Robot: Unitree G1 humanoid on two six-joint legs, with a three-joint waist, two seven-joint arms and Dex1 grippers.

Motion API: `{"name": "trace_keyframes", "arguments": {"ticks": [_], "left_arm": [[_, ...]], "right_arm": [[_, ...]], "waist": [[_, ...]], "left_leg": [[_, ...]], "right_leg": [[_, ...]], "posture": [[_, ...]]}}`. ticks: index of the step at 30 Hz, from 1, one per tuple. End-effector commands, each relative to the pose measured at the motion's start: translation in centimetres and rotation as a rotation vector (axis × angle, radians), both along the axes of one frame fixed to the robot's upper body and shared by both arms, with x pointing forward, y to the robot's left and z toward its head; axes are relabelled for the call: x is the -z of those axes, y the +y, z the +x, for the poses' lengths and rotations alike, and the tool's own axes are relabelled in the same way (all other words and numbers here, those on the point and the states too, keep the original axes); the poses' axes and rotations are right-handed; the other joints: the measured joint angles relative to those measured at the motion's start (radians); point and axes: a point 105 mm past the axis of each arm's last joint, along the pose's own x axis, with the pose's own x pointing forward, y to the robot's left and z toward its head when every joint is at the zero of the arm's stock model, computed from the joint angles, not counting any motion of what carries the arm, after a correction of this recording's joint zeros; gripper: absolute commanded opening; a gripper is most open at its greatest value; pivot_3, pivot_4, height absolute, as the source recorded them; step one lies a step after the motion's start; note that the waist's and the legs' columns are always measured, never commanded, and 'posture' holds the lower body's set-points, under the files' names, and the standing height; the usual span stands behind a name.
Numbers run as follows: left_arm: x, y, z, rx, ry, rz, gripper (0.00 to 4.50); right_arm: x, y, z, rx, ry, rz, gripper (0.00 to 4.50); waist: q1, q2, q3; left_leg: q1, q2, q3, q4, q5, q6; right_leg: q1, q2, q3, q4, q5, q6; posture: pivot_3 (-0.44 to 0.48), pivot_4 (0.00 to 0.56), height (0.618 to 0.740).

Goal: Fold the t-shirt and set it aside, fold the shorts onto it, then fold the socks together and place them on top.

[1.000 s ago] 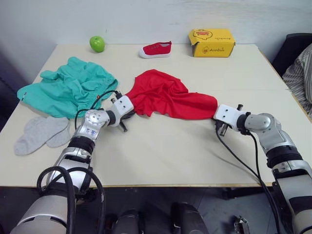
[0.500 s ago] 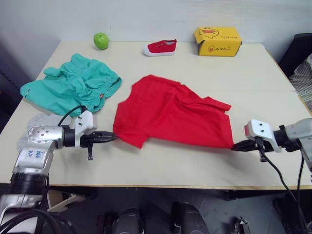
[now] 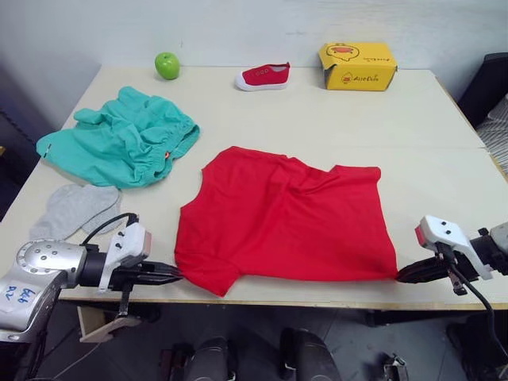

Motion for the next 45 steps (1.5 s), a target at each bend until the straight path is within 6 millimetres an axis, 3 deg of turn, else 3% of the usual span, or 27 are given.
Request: {"name": "trace_keyframes", "arguments": {"ticks": [1, 7, 10, 12, 13, 14, 17, 20, 22, 25, 27, 30, 32, 35, 38, 40, 42, 45], "left_arm": [[-2.0, 0.0, 1.7, -0.031, -0.074, -0.061, 0.0], [-3.9, -0.5, 5.4, -0.01, -0.131, -0.061, 0.0], [-5.9, -0.8, 9.0, -0.082, -0.237, -0.09, 0.0], [-8.9, -0.6, 14.5, -0.275, -0.395, -0.079, 0.0], [-10.0, -0.6, 16.3, -0.336, -0.45, -0.072, 0.0], [-12.5, -0.5, 18.2, -0.421, -0.561, -0.084, 0.0], [-18.0, -0.5, 20.1, -0.536, -0.772, -0.14, 0.0], [-28.6, 0.7, 18.6, -0.727, -1.1, -0.324, 0.0], [-33.2, 1.5, 16.6, -0.792, -1.257, -0.413, 0.0], [-38.3, 2.9, 12.5, -0.829, -1.467, -0.552, 0.0], [-39.4, 3.1, 10.8, -0.783, -1.556, -0.57, 0.0], [-38.9, 3.5, 10.1, -0.708, -1.582, -0.554, 0.0], [-36.9, 3.3, 10.9, -0.629, -1.545, -0.461, 0.0], [-30.4, 3.6, 13.1, -0.467, -1.343, -0.318, 0.0], [-22.4, 3.8, 13.3, -0.276, -1.144, -0.125, 0.0], [-17.5, 4.0, 12.0, -0.184, -1.005, -0.009, 0.0], [-14.5, 4.0, 10.4, -0.149, -0.899, 0.042, 0.0], [-8.0, 3.9, 6.6, -0.106, -0.659, 0.144, 0.0]], "right_arm": [[-2.4, -0.2, 1.7, 0.029, -0.133, 0.051, 0.03], [-5.6, 0.0, 5.3, 0.066, -0.356, 0.13, 0.03], [-7.9, -0.9, 8.5, 0.154, -0.546, 0.121, 0.03], [-12.3, -2.1, 12.4, 0.316, -0.811, 0.125, 0.03], [-13.7, -2.4, 13.4, 0.363, -0.886, 0.129, 0.03], [-16.3, -2.7, 14.5, 0.433, -1.011, 0.143, 0.03], [-21.1, -3.2, 15.7, 0.55, -1.245, 0.152, 0.03], [-28.3, -3.4, 14.5, 0.657, -1.547, 0.205, 0.03], [-31.2, -3.4, 13.3, 0.68, -1.678, 0.225, 0.03], [-34.9, -3.4, 10.7, 0.681, -1.903, 0.212, 0.03], [-35.5, -3.5, 9.8, 0.662, -1.975, 0.19, 0.03], [-33.6, -3.4, 10.4, 0.591, -1.942, 0.135, 0.03], [-30.8, -3.4, 11.6, 0.538, -1.848, 0.107, 0.03], [-24.7, -3.0, 13.2, 0.416, -1.663, 0.072, 0.03], [-18.2, -2.3, 13.3, 0.249, -1.512, -0.009, 0.03], [-13.7, -1.9, 12.3, 0.095, -1.387, -0.108, 0.03], [-10.9, -2.1, 11.1, 0.019, -1.282, -0.155, 0.03], [-6.3, -3.3, 8.3, 0.01, -1.009, -0.153, 0.03]], "waist": [[0.006, 0.0, 0.0], [0.008, 0.001, 0.001], [0.008, 0.0, 0.001], [0.009, -0.001, 0.005], [0.008, -0.002, 0.007], [0.007, -0.002, 0.008], [0.002, -0.003, 0.008], [-0.01, -0.004, 0.01], [-0.019, -0.006, 0.011], [-0.028, -0.006, 0.011], [-0.029, -0.006, 0.011], [-0.028, -0.006, 0.012], [-0.029, -0.006, 0.012], [-0.026, -0.006, 0.012], [-0.028, -0.005, 0.012], [-0.031, -0.005, 0.012], [-0.032, -0.004, 0.013], [-0.03, -0.003, 0.014]], "left_leg": [[0.0, 0.0, 0.0, 0.0, 0.0, 0.0], [0.0, 0.0, 0.005, 0.0, 0.0, 0.001], [0.0, 0.0, 0.007, 0.001, 0.001, 0.001], [0.0, 0.0, 0.009, 0.003, 0.002, 0.003], [-0.001, -0.001, 0.01, 0.003, 0.004, 0.004], [-0.002, -0.002, 0.011, 0.003, 0.006, 0.005], [-0.01, -0.002, 0.015, 0.002, 0.006, 0.004], [-0.021, -0.003, 0.017, -0.001, 0.005, 0.003], [-0.034, -0.006, 0.018, 0.0, 0.005, 0.004], [-0.037, -0.011, 0.02, -0.008, 0.005, 0.004], [-0.033, -0.012, 0.021, -0.015, 0.005, 0.004], [-0.03, -0.014, 0.027, -0.016, 0.005, 0.004], [-0.028, -0.014, 0.027, -0.014, 0.005, 0.007], [-0.026, -0.015, 0.028, -0.008, 0.009, 0.014], [-0.025, -0.015, 0.029, 0.002, 0.012, 0.018], [-0.025, -0.013, 0.027, 0.004, 0.012, 0.018], [-0.027, -0.013, 0.019, 0.003, 0.011, 0.017], [-0.029, -0.012, 0.016, 0.002, 0.01, 0.017]], "right_leg": [[0.0, 0.0, 0.0, 0.0, 0.0, 0.0], [-0.002, 0.009, -0.005, 0.001, 0.0, 0.001], [-0.002, 0.011, -0.004, 0.004, 0.001, 0.002], [-0.002, 0.011, -0.002, 0.005, 0.002, 0.004], [-0.003, 0.011, 0.0, 0.004, 0.003, 0.005], [-0.004, 0.011, 0.001, 0.001, 0.004, 0.007], [-0.015, 0.011, 0.006, 0.007, 0.005, 0.007], [-0.03, 0.011, 0.006, 0.009, 0.005, 0.007], [-0.044, 0.01, 0.004, 0.009, 0.005, 0.007], [-0.051, 0.006, -0.01, 0.009, 0.005, 0.007], [-0.051, 0.003, -0.015, 0.01, 0.005, 0.007], [-0.046, 0.002, -0.017, 0.01, 0.005, 0.007], [-0.038, 0.002, -0.018, 0.004, 0.005, 0.008], [-0.03, 0.0, -0.016, 0.0, 0.009, 0.015], [-0.028, -0.003, -0.013, 0.005, 0.014, 0.017], [-0.029, -0.004, -0.011, 0.008, 0.014, 0.017], [-0.032, -0.004, -0.012, 0.009, 0.014, 0.016], [-0.033, -0.004, -0.012, 0.008, 0.014, 0.016]], "posture": [[0.0, 0.15, 0.74], [0.0, 0.15, 0.74], [0.0, 0.15, 0.74], [0.0, 0.15, 0.74], [0.0, 0.15, 0.74], [0.0, 0.15, 0.74], [0.0, 0.15, 0.74], [0.0, 0.15, 0.74], [0.0, 0.15, 0.74], [0.0, 0.15, 0.74], [0.0, 0.15, 0.74], [0.0, 0.15, 0.74], [0.0, 0.15, 0.74], [0.0, 0.15, 0.74], [0.0, 0.15, 0.74], [0.0, 0.15, 0.74], [0.0, 0.15, 0.74], [0.0, 0.15, 0.74]]}}
